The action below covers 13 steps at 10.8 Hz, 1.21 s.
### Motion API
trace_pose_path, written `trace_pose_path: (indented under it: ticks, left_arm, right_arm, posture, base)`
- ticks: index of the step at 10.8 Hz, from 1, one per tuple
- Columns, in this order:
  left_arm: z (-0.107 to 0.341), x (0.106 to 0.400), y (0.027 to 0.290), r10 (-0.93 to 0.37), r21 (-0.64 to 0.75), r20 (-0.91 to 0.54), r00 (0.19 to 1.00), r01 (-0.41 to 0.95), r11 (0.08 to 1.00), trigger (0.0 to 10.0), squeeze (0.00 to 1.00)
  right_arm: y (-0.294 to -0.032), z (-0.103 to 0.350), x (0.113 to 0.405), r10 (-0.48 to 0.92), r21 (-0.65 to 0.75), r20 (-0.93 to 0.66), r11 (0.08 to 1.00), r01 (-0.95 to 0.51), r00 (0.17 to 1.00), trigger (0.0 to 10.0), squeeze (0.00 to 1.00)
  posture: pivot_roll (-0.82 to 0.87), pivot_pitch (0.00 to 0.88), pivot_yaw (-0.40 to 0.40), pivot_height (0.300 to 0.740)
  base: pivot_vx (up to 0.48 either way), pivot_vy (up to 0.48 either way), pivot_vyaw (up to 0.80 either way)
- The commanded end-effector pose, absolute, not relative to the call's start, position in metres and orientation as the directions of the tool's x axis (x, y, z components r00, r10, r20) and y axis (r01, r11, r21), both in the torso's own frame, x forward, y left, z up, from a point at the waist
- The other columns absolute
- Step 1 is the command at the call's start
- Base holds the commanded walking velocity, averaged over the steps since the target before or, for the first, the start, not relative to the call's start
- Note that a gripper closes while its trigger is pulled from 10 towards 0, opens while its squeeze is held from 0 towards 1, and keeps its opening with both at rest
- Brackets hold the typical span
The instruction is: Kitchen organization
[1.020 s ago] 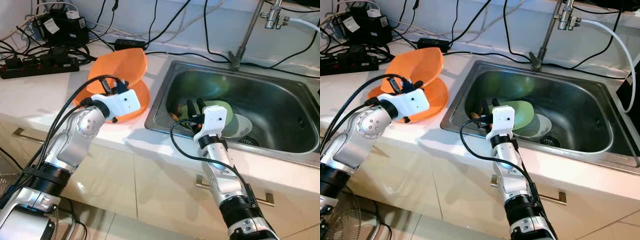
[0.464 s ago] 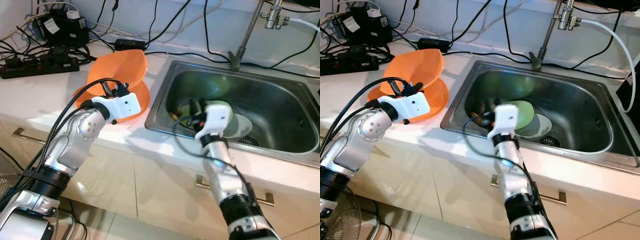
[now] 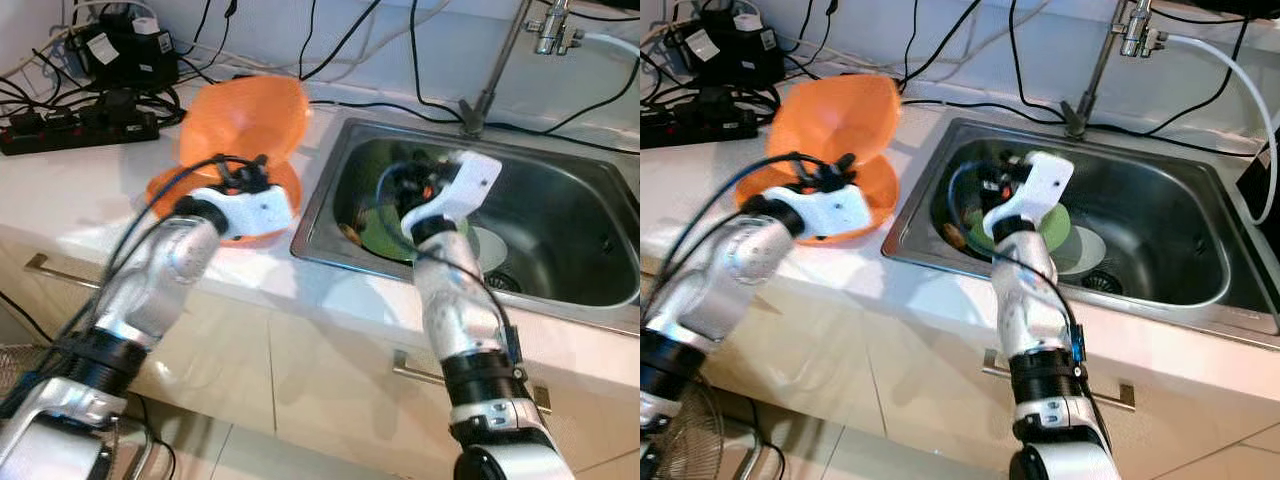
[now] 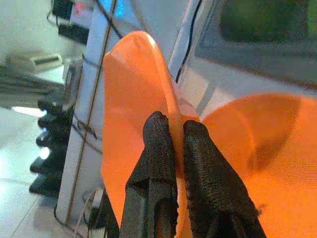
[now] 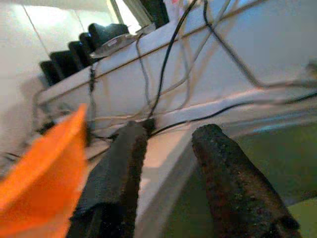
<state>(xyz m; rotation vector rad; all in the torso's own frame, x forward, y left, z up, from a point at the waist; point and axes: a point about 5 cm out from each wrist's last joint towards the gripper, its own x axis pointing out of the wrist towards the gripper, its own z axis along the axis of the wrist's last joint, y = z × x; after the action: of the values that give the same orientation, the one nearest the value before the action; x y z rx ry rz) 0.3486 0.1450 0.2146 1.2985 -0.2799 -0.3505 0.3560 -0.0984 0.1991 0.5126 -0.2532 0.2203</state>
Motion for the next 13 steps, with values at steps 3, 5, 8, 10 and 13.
trace_pose_path:
  ticks: [3,5,8,10,13]
  left_arm:
    - [0.229,0.348,0.12,-0.49,0.978,0.067,0.869,0.041,0.207,10.0,0.0]
    - [0.224,0.346,0.112,-0.515,0.981,0.046,0.856,0.06,0.187,10.0,0.0]
    - [0.219,0.339,0.105,-0.581,0.987,0.016,0.814,0.08,0.14,10.0,0.0]
    - [0.218,0.336,0.105,-0.604,0.992,0.002,0.797,0.074,0.1,10.0,0.0]
    - [0.222,0.332,0.102,-0.63,0.995,0.016,0.777,0.049,0.085,10.0,0.0]
  right_arm:
    - [-0.092,0.22,0.355,0.249,0.599,0.283,0.708,-0.373,0.926,10.0,1.0]
    - [-0.088,0.222,0.353,0.291,0.652,0.27,0.646,-0.396,0.918,10.0,0.0]
    - [-0.081,0.224,0.35,0.339,0.677,0.248,0.61,-0.412,0.908,10.0,0.0]
    - [-0.08,0.223,0.349,0.347,0.685,0.237,0.602,-0.409,0.907,10.0,0.0]
    - [-0.079,0.22,0.35,0.347,0.689,0.219,0.606,-0.396,0.912,10.0,0.0]
  posture:
    - [0.21,0.0,-0.033,0.74]
    - [0.21,0.0,-0.032,0.74]
    - [0.22,0.0,-0.028,0.74]
    - [0.22,0.0,-0.03,0.74]
    - [0.23,0.0,-0.032,0.74]
  base:
    - [0.0,0.0,0.0]
    - [0.0,0.0,0.0]
    - [0.0,0.0,0.0]
    - [0.0,0.0,0.0]
    - [0.0,0.0,0.0]
